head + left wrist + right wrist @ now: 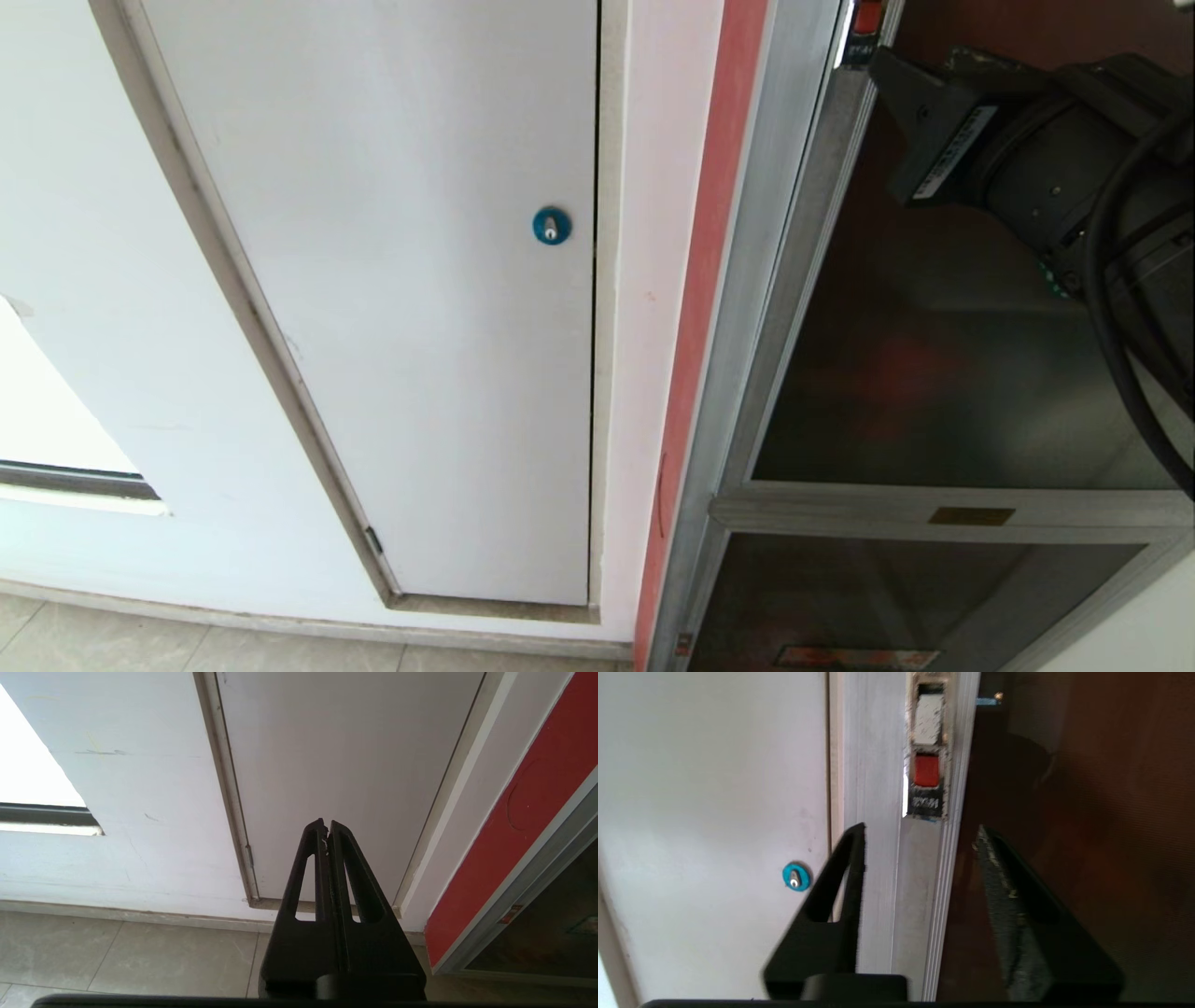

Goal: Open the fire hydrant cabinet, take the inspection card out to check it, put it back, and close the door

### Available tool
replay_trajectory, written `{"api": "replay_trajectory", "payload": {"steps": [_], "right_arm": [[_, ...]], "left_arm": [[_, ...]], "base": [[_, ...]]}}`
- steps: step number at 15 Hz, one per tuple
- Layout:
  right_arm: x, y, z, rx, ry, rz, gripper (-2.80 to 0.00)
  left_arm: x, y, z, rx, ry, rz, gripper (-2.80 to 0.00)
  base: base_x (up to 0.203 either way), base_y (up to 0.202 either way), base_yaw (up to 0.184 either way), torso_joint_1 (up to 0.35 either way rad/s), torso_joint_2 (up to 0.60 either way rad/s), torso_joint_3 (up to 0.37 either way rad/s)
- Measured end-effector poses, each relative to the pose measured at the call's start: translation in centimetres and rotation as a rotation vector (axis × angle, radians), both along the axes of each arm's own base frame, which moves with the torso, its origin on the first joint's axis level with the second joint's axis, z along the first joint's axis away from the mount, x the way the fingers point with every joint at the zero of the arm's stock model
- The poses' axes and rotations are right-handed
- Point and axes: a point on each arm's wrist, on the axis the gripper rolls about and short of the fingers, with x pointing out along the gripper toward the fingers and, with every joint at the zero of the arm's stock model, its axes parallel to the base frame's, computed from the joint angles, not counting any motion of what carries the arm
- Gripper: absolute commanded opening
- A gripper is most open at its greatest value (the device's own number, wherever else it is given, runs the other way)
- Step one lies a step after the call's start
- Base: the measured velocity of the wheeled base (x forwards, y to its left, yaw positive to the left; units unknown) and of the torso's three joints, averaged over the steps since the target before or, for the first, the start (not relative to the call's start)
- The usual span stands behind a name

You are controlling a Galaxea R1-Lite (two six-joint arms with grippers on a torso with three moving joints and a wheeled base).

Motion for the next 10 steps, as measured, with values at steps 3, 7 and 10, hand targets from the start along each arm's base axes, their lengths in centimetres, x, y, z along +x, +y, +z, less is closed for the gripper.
{"api": "replay_trajectory", "payload": {"steps": [3, 7, 10], "right_arm": [[0.5, 0.6, -0.2, -0.012, -0.036, -0.016, 0.00], [0.6, 0.9, 0.5, -0.009, -0.063, -0.019, 0.00], [0.9, 1.1, 1.7, 0.011, -0.081, -0.026, 0.00]], "left_arm": [[0.0, 0.0, 0.0, 0.000, 0.000, 0.000, -2.80], [0.0, 0.0, 0.0, 0.000, 0.000, 0.000, -2.80], [0.0, 0.0, 0.0, 0.000, 0.000, 0.000, -2.80]], "base": [[0.000, 0.000, 0.000, 0.000, 0.00, 0.000], [0.000, 0.000, 0.000, 0.000, 0.00, 0.000], [0.000, 0.000, 0.000, 0.000, 0.00, 0.000]]}}
